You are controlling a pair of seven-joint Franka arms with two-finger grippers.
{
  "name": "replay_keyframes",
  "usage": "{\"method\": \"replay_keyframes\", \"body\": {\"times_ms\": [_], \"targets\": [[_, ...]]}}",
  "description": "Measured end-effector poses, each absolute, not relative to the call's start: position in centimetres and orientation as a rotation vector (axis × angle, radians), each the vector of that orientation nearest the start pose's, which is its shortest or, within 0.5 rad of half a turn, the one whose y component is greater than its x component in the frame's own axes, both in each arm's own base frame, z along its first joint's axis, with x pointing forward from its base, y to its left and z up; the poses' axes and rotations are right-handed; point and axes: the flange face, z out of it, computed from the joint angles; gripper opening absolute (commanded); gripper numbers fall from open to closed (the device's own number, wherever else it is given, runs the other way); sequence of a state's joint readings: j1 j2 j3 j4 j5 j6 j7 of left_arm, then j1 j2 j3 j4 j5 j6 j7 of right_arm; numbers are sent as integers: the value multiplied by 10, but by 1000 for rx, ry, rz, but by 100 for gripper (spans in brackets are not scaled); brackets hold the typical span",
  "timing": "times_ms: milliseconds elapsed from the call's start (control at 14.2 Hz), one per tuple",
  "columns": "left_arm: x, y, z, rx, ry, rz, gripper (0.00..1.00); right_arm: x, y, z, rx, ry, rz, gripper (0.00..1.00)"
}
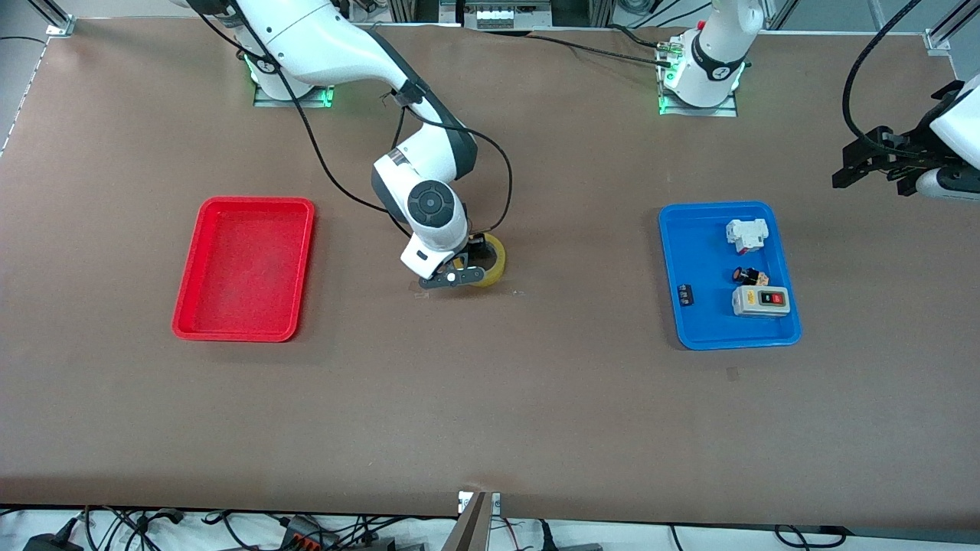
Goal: Place and move tape with both arms
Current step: 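Lower the right gripper onto the tape roll while the left gripper retracts, then lift the tape roll with the right gripper and carry it over the red tray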
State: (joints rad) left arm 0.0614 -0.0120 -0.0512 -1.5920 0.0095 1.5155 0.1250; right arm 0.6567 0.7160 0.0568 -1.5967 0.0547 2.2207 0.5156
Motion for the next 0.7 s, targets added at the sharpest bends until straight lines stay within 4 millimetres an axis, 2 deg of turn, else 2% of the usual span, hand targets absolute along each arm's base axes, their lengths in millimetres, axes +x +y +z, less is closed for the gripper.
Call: {"method": "replay_keyframes", "body": {"times_ms": [141, 352, 492, 563, 633, 704], "targets": [[544, 8, 617, -3129, 175, 102, 100, 523, 447, 207, -3118, -189, 181, 0], [544, 9, 615, -3130, 172, 106, 100, 531, 452, 220, -3108, -108, 142, 0], [544, 10, 614, -3130, 170, 110, 100, 546, 452, 243, -3093, -69, 87, 0], [544, 10, 612, -3130, 169, 115, 100, 559, 440, 262, -3097, -29, 77, 0], [544, 11, 611, -3130, 167, 121, 100, 575, 416, 285, -3109, 29, 90, 0], [545, 12, 609, -3131, 165, 126, 100, 594, 378, 310, -3124, 78, 122, 0]]}}
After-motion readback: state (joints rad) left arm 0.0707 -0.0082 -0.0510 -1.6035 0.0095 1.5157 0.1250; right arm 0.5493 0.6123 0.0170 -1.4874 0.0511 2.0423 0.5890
